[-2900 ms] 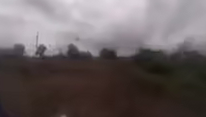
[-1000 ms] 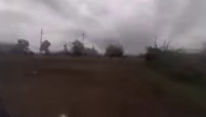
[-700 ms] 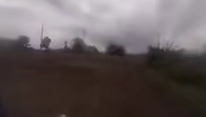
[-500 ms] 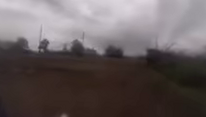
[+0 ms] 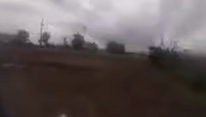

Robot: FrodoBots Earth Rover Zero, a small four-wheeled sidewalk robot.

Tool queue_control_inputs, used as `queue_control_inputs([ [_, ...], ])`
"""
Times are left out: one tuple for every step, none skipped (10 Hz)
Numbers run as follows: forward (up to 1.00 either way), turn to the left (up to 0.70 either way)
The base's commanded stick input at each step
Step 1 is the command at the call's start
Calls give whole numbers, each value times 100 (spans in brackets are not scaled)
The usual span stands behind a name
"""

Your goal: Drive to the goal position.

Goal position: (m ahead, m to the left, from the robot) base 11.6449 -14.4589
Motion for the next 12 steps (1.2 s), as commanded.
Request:
queue_control_inputs([
  [70, 0],
  [70, 0],
  [70, 0],
  [70, 0],
  [70, 0],
  [70, 0],
  [70, 0],
  [70, 0],
  [70, 0],
  [70, 0],
  [70, -10],
  [70, -34],
])
